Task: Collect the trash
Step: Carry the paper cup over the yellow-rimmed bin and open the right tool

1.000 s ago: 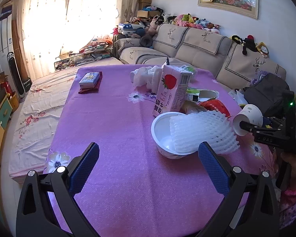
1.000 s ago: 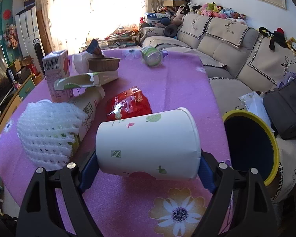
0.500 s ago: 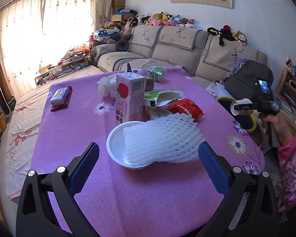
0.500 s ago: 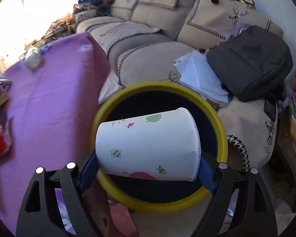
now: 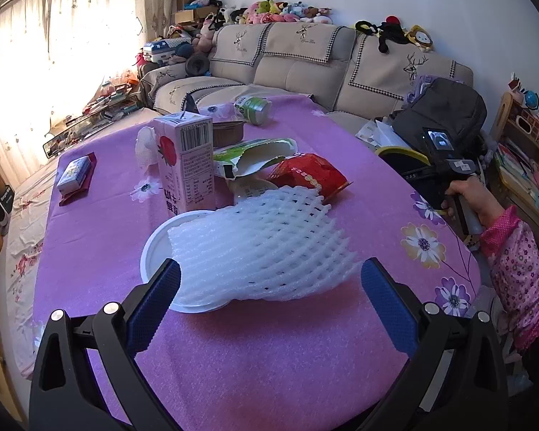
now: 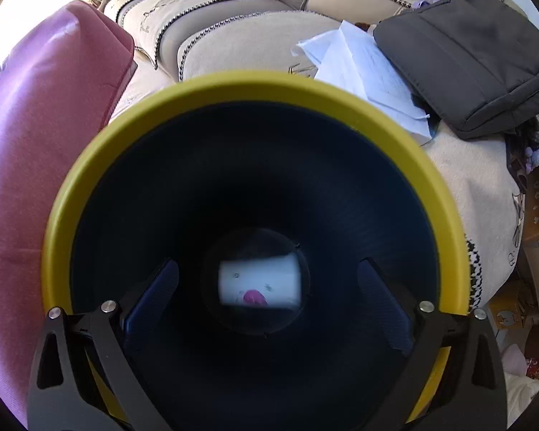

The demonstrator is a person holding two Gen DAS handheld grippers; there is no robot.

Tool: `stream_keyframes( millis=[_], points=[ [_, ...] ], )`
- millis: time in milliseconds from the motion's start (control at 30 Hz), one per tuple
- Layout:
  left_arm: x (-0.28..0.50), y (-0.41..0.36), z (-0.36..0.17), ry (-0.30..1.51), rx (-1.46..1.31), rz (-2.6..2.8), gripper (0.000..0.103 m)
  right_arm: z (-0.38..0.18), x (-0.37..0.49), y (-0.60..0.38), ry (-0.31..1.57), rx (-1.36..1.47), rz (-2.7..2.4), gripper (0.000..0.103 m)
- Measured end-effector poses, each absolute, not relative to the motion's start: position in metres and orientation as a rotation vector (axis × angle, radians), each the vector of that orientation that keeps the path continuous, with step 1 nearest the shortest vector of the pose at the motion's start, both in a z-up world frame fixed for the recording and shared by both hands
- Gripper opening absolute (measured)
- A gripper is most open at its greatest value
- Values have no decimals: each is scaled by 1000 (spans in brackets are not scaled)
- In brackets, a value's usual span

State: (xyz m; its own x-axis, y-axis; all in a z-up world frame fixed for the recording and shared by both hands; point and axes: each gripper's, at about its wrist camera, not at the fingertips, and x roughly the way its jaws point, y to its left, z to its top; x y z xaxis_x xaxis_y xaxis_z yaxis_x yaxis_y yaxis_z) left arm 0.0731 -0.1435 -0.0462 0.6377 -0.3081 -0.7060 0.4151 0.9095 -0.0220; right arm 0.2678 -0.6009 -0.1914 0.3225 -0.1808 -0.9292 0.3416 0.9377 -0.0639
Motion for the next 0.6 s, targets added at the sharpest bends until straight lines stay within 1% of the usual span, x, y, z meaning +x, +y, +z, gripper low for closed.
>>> stream_keyframes(
  millis=[333, 400, 467, 500, 533, 600],
  points=[
    [97, -166, -62, 804, 244, -460, 99, -142, 214, -570, 1051, 137, -291, 95],
    [101, -169, -66, 802, 265, -459, 97, -133, 202, -563, 1028, 132, -275, 96],
    [103, -172, -67, 804, 283, -461, 88, -126, 191, -556, 1007, 132, -257, 96],
    [103, -172, -66, 805, 286, -464, 86, -123, 186, -553, 997, 134, -249, 96],
    [103, -171, -65, 801, 281, -467, 78, -120, 182, -550, 989, 135, -245, 96],
    [104, -169, -63, 796, 269, -471, 70, -115, 175, -545, 976, 133, -239, 96]
  ],
)
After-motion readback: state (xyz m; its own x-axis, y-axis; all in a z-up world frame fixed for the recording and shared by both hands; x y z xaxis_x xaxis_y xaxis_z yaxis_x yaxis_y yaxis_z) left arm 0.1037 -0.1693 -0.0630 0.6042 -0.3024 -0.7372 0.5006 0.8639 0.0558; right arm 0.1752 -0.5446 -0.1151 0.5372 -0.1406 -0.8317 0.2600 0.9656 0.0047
